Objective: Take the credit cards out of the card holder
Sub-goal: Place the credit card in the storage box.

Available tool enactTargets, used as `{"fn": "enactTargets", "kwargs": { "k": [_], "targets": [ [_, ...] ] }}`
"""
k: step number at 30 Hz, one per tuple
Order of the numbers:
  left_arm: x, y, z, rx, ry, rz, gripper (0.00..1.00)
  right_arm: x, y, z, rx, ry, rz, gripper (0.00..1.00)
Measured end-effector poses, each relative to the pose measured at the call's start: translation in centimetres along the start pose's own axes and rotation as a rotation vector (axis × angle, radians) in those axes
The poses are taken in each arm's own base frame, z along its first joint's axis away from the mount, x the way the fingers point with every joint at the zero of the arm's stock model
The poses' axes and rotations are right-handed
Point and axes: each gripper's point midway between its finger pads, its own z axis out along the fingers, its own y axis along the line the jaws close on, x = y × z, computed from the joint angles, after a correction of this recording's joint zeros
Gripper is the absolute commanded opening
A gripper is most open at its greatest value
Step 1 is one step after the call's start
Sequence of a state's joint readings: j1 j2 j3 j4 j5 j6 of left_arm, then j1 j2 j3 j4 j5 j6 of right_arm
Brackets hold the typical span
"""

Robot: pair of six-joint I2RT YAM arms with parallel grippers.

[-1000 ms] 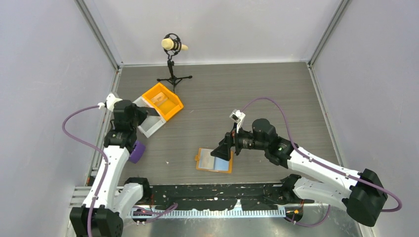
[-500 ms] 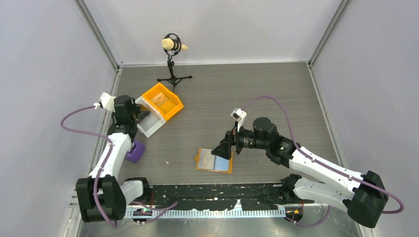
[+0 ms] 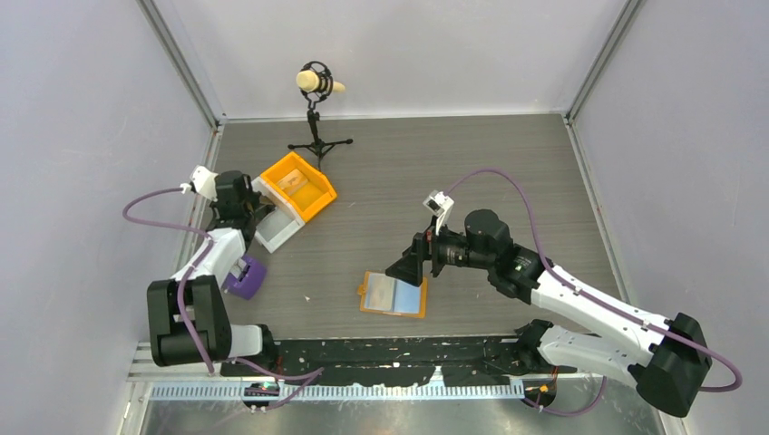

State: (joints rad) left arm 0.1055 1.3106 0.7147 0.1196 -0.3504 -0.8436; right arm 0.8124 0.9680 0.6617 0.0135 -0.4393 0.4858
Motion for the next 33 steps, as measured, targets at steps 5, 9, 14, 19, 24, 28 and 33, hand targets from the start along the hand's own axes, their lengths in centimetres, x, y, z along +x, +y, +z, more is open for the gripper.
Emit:
{"fn": "enactTargets", "kwargs": {
  "k": [5,9,14,19,24,28,33],
  "targets": [
    [0.7,0.3,0.9,-0.006,0.011,0.020,0.00,-0.3,0.0,0.2,0.002,-0.001,0.001,0.95],
    [1.2,0.4,1.5,-0.005,0.017,0.031,0.00,-0.1,-0.3,0.4,0.008,0.008,0.007,0.95],
    [1.9,0.7,1.9,-0.011,0.036,0.059,0.00,0.1,-0.4,0.6,0.012,0.016,0.012,0.95],
    [2.0,0.7,2.2,-0.022,0.052,0.070,0.00,0.0,-0.5,0.6,0.012,0.016,0.012,0.96],
    [1.8,0.4,2.3,-0.026,0.055,0.071,0.01,0.1,-0.5,0.6,0.013,0.016,0.013,0.96],
    [1.7,0.1,2.7,-0.035,0.064,0.076,0.00,0.1,-0.5,0.6,0.013,0.016,0.013,0.95],
    [1.6,0.0,2.8,-0.046,0.074,0.080,0.01,0.0,-0.6,0.6,0.015,0.015,0.014,0.95]
  ]
}}
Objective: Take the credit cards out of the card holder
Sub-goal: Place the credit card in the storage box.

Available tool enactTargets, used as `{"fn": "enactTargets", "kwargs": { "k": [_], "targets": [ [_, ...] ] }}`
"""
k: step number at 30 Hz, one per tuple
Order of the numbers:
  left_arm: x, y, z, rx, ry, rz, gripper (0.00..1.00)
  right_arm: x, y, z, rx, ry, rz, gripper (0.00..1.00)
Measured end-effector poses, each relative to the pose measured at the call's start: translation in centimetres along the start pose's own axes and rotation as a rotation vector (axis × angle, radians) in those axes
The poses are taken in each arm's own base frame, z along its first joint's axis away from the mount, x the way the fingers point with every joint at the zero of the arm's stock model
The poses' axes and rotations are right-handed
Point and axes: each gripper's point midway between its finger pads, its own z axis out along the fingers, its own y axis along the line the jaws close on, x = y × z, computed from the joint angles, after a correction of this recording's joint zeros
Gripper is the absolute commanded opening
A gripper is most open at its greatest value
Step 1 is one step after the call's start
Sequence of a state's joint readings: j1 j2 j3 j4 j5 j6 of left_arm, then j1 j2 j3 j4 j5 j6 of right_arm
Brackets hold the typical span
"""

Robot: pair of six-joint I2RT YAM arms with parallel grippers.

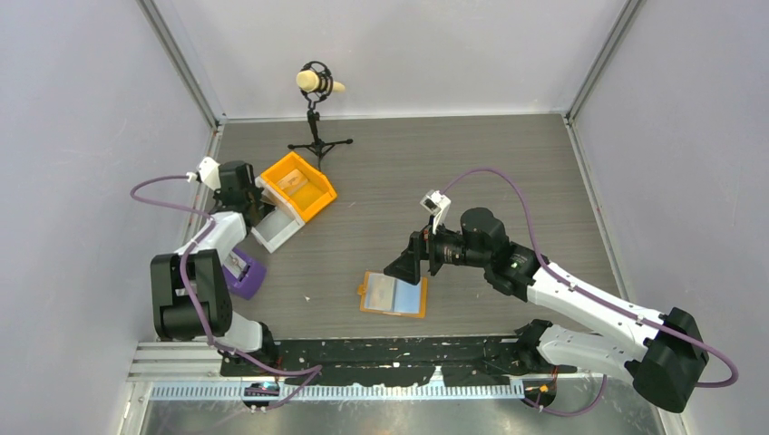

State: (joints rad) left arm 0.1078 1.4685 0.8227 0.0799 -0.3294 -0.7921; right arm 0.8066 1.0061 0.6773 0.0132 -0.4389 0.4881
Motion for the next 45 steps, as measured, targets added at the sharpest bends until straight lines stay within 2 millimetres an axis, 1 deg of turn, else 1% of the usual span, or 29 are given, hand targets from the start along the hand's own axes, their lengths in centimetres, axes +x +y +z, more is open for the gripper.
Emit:
{"fn": "enactTargets", "kwargs": {
  "k": [5,11,20,32,39,45],
  "targets": [
    [0.0,0.0,0.3,-0.019,0.016,0.006,0.02,-0.1,-0.1,0.0,0.003,-0.003,0.001,0.95],
    [0.2,0.3,0.4,-0.032,0.029,0.012,0.10,-0.3,0.0,-0.4,0.005,-0.012,-0.001,0.96],
    [0.6,0.5,0.5,-0.051,0.061,0.030,0.15,-0.7,0.1,-1.0,0.008,-0.027,-0.002,0.95],
    [0.3,0.5,0.2,-0.062,0.072,0.062,0.22,-1.0,-0.1,-1.2,0.013,-0.036,-0.002,0.95],
    [-0.5,0.6,-0.5,-0.076,0.061,0.079,0.25,-1.0,-0.1,-1.2,0.015,-0.037,-0.001,0.95],
    [-1.1,0.2,-1.5,-0.066,0.063,0.081,0.25,-1.0,-0.1,-1.2,0.014,-0.037,0.006,0.95]
  ]
}}
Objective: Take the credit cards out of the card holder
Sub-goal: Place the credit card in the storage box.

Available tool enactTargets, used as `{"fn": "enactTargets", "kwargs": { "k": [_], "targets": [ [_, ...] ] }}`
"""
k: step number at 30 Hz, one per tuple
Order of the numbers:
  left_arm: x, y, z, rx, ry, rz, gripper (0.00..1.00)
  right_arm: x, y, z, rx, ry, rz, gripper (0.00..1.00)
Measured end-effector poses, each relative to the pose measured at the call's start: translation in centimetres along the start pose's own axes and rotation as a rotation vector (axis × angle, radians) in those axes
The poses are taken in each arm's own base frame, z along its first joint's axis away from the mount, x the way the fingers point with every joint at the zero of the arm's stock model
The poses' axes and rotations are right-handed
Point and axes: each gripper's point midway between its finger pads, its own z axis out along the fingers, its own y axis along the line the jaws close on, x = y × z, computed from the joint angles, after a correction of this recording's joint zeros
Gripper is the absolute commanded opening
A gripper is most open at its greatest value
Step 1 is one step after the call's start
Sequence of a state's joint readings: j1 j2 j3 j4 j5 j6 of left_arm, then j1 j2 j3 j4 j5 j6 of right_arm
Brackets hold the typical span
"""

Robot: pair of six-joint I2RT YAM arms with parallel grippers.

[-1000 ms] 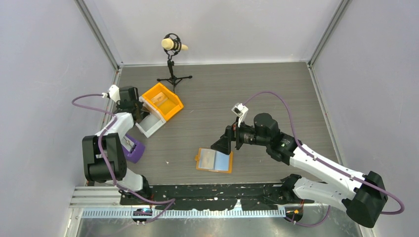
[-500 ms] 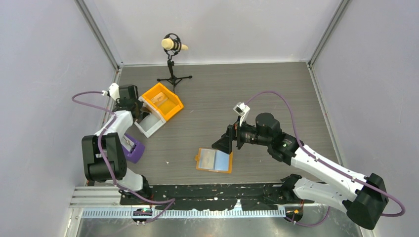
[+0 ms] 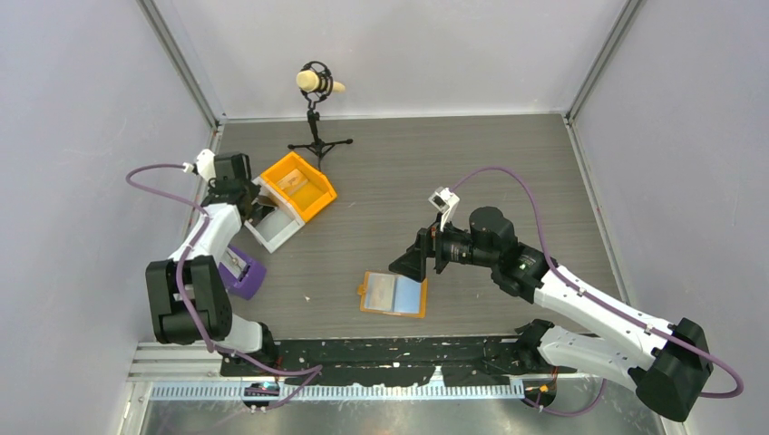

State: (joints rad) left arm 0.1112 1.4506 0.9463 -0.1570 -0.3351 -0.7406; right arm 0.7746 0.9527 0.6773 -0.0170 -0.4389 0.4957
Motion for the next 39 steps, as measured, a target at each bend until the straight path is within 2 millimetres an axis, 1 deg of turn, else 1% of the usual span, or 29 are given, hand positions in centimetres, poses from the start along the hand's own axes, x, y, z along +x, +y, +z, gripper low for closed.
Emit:
{"fn": "enactTargets", "kwargs": {
  "k": [5,9,13,17,21,28,36,39],
  "targets": [
    [0.8,-0.9,-0.5,0.043,0.040,0.002,0.24,0.0,0.0,0.0,0.000,0.000,0.007,0.95],
    [1.7,-1.5,-0.5,0.072,0.082,-0.001,0.24,0.0,0.0,0.0,0.000,0.000,0.008,0.95],
    [2.9,-1.4,0.3,0.062,0.122,-0.010,0.24,0.0,0.0,0.0,0.000,0.000,0.008,0.95],
    [4.0,-0.7,1.2,0.013,0.175,-0.006,0.24,-0.2,0.2,-0.1,-0.003,-0.006,0.004,0.95],
    [3.9,0.0,1.5,-0.030,0.192,-0.010,0.24,-0.1,0.0,-0.3,0.004,-0.002,0.008,0.95],
    [3.9,1.2,1.3,-0.089,0.197,-0.002,0.24,0.0,-0.2,-0.4,0.012,0.000,0.013,0.95],
    [3.8,1.4,1.2,-0.100,0.199,0.012,0.25,0.0,-0.3,-0.4,0.015,0.000,0.014,0.95],
    [3.9,1.2,1.0,-0.085,0.210,0.029,0.25,0.3,-0.8,-0.4,0.043,0.010,0.025,0.95]
  ]
}}
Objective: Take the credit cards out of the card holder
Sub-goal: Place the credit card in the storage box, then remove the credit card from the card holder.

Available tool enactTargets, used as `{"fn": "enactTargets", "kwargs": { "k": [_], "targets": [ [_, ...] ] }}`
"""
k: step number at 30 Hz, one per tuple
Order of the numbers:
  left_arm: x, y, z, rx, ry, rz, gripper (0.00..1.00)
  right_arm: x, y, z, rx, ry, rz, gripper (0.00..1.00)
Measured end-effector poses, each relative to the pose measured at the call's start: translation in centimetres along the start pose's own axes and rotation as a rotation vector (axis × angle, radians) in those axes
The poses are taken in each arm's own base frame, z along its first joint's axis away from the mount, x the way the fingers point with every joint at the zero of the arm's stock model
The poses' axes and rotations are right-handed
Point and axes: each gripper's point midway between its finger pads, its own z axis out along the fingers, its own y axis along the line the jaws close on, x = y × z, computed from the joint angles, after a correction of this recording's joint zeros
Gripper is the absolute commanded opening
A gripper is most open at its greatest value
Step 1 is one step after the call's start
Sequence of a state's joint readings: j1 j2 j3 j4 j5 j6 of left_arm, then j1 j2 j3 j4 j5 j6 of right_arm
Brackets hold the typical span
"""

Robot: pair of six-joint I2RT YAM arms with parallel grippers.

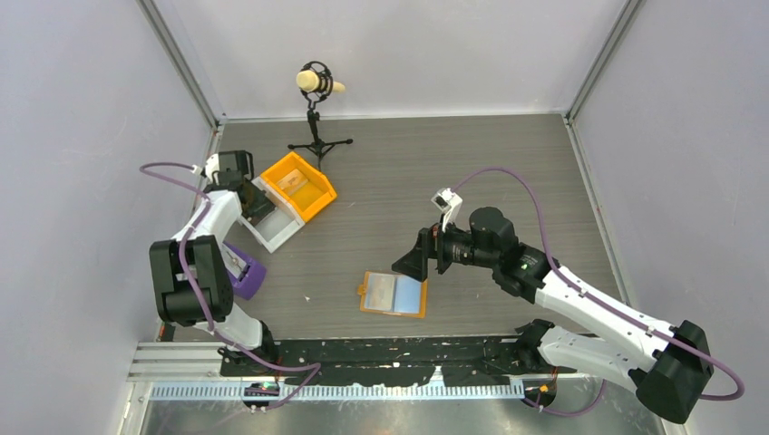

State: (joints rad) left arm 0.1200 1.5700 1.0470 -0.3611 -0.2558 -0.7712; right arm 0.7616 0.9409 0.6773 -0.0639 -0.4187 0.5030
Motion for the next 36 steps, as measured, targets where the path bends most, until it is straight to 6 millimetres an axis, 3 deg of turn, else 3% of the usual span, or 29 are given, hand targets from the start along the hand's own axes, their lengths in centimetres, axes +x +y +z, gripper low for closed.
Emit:
{"fn": "enactTargets", "kwargs": {
  "k": [5,8,11,14,17,23,30,36],
  "targets": [
    [-0.1,-1.4,-2.2,0.094,0.017,0.053,0.25,0.5,-1.9,0.1,0.095,0.011,0.025,0.96],
    [-0.2,-2.9,-4.7,0.199,0.027,0.094,0.26,0.4,-2.8,0.0,0.138,-0.004,0.028,1.00],
    [0.3,-4.5,-7.7,0.314,0.041,0.143,0.28,0.4,-3.4,0.0,0.171,-0.013,0.044,0.93],
    [1.9,-5.7,-10.9,0.432,0.062,0.201,0.31,1.1,-4.1,0.0,0.199,-0.013,0.085,0.85],
    [4.4,-6.0,-13.6,0.527,0.100,0.259,0.48,2.8,-5.0,0.1,0.220,0.009,0.133,0.81],
    [10.8,-4.2,-18.8,0.690,0.200,0.379,0.66,5.7,-6.3,0.4,0.252,0.071,0.237,0.78],
    [14.8,-1.0,-22.1,0.837,0.244,0.412,0.64,8.1,-6.8,1.3,0.304,0.121,0.310,0.70],
    [18.4,0.7,-23.1,0.919,0.336,0.440,0.63,10.2,-5.5,3.9,0.347,0.179,0.306,0.66]
  ]
}}
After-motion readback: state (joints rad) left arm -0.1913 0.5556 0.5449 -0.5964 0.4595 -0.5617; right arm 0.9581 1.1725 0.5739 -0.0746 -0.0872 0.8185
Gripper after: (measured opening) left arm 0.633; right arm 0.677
